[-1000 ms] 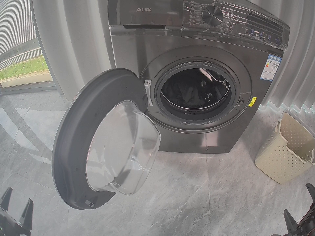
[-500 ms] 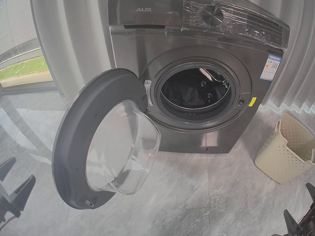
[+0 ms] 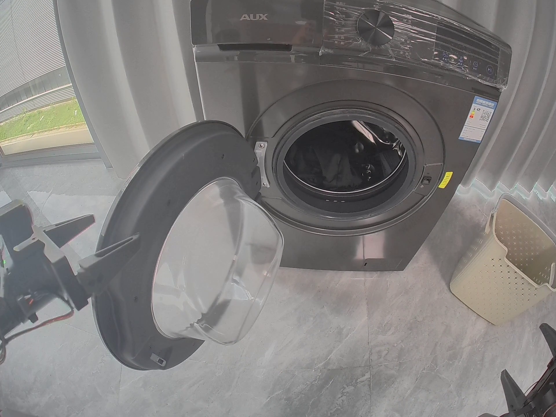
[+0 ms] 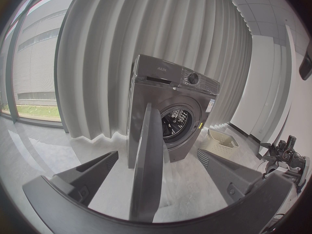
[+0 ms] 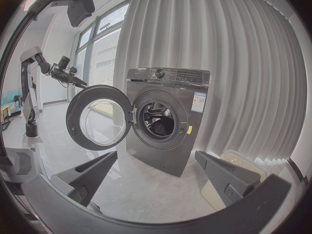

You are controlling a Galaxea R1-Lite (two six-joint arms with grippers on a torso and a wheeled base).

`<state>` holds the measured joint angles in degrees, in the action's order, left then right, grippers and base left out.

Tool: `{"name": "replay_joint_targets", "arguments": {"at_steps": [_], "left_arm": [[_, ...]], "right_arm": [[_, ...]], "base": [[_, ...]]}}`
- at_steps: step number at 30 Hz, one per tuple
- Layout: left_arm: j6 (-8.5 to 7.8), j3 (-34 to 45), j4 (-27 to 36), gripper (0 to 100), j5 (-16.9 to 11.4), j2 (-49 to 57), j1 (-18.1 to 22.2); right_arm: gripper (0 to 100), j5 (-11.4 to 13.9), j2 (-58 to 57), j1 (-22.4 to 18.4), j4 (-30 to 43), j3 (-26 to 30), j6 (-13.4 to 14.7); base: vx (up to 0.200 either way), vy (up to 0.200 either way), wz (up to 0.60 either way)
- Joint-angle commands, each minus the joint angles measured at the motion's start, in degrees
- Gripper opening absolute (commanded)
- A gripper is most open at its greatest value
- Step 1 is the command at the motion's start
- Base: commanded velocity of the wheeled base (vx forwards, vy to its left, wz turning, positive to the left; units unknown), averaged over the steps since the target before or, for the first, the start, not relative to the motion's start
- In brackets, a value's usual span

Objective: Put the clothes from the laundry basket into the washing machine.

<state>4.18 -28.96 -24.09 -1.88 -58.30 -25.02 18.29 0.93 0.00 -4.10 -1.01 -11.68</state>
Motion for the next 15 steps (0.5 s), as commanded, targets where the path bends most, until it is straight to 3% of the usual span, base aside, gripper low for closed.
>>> {"name": "replay_joint_targets", "arguments": {"at_steps": [1, 8, 9, 10, 12, 15], "left_arm": [[0.21, -1.4, -3.0, 100, -2.0, -9.2, 1.3], [0.21, -1.5, -3.7, 100, -5.6, -10.0, 0.8], [0.65, -1.5, -3.5, 100, -8.3, -10.0, -0.6], [0.74, -1.4, -3.6, 100, -8.8, -9.9, -1.1], [1.44, -1.4, -3.6, 100, -10.0, -9.7, -2.4], [4.08, -1.3, -3.8, 100, -10.3, -9.0, -5.8]], "right_arm": [[100, 0.0, -0.5, 0.0, 0.0, 1.0, 0.1], [100, 0.0, -0.5, 0.0, 0.0, 1.0, 0.0], [100, 0.0, -0.5, 0.0, 0.0, 1.0, 0.0], [100, 0.0, -0.5, 0.0, 0.0, 1.0, 0.0], [100, 0.0, -0.5, 0.0, 0.0, 1.0, 0.0], [100, 0.0, -0.5, 0.0, 0.0, 1.0, 0.0]], "base": [[0.0, 0.0, 0.0], [0.0, 0.0, 0.0], [0.0, 0.0, 0.0], [0.0, 0.0, 0.0], [0.0, 0.0, 0.0], [0.0, 0.0, 0.0]]}}
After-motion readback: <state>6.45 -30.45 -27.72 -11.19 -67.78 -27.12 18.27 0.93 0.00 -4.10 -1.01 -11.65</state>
